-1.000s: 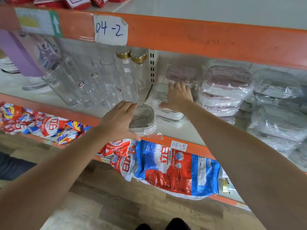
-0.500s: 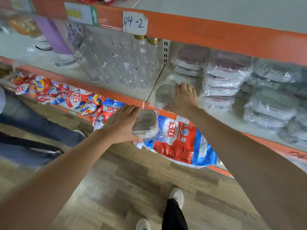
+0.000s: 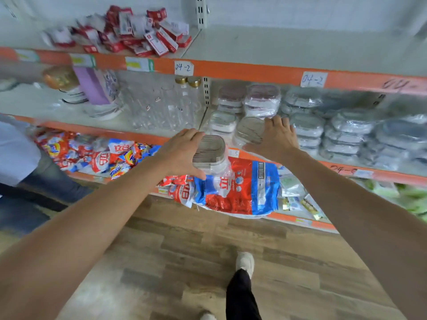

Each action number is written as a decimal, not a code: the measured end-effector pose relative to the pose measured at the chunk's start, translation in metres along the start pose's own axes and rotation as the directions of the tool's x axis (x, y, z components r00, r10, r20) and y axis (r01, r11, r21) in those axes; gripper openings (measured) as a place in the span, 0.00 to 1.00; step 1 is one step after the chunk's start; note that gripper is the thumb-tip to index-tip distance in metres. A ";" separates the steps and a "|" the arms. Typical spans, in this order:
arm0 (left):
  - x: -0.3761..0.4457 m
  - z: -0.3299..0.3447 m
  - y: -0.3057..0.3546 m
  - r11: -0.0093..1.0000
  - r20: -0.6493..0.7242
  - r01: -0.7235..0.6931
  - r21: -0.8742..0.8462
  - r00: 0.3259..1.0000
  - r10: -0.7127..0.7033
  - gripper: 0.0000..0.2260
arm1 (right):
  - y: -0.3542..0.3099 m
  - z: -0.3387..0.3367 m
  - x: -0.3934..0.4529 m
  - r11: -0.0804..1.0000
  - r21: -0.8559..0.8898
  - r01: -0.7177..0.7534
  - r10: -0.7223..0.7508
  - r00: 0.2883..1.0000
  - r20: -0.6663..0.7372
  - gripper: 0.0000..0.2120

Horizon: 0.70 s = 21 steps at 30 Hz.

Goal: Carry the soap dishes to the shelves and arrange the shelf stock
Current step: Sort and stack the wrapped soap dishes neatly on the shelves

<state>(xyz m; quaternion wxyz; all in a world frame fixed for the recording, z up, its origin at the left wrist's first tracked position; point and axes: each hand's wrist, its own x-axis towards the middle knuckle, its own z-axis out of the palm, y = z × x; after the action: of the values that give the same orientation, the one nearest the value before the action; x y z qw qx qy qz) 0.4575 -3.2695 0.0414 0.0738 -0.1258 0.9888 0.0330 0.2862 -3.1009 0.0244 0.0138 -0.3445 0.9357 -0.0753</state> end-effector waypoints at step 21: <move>0.126 -0.166 0.083 0.998 -0.190 -0.043 0.047 0.980 0.051 0.55 | 0.138 -0.181 0.063 0.995 -0.042 -0.095 0.086 0.980 -0.177 0.43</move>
<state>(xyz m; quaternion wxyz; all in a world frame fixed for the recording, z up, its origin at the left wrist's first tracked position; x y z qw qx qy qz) 0.2928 -3.2335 0.1899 -0.0196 -0.1035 0.9944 0.0012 0.1360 -3.0142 0.1838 -0.0738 -0.2940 0.9495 -0.0809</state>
